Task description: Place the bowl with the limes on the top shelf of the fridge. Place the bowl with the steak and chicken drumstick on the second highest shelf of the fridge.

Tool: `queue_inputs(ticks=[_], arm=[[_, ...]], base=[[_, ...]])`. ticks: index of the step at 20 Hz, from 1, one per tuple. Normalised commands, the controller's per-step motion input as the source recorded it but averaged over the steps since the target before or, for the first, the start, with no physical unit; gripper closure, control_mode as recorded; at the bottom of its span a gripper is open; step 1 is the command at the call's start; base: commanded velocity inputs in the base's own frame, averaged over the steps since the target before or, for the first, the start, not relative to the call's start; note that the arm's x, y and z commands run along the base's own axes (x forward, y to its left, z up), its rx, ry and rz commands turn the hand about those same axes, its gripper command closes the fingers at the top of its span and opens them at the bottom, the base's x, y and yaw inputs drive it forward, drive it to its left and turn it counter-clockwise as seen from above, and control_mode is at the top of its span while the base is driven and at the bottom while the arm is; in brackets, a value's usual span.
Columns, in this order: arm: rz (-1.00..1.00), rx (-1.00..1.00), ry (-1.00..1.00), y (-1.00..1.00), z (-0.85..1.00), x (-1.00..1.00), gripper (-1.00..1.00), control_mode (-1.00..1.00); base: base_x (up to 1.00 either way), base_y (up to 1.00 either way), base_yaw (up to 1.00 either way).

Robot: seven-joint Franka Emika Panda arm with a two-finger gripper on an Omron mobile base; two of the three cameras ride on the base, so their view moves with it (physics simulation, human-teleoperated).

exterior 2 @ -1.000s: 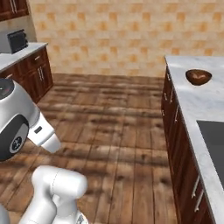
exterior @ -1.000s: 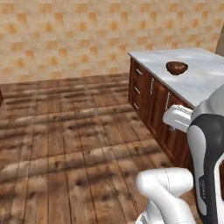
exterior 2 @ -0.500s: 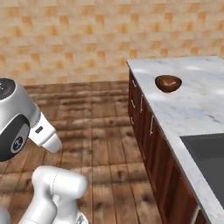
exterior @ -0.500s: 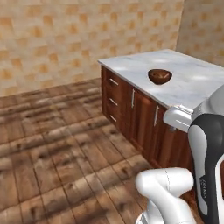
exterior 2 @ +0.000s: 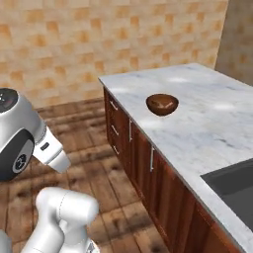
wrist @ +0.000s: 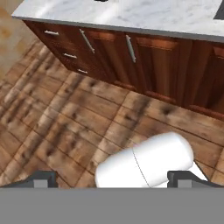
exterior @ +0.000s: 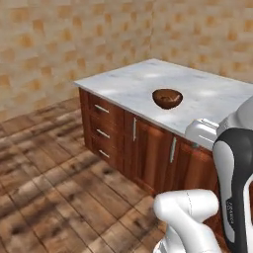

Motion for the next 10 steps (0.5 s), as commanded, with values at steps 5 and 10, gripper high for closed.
queue_inputs(ticks=[5, 10], arm=[[0.0, 0.0, 0.0, 0.0, 0.0, 0.0, -1.0, 1.0], [0.0, 0.0, 0.0, 0.0, 0.0, 0.0, -1.0, 1.0]], base=[[0.98, 0.52, -0.55], [0.68, 0.42, -0.66]])
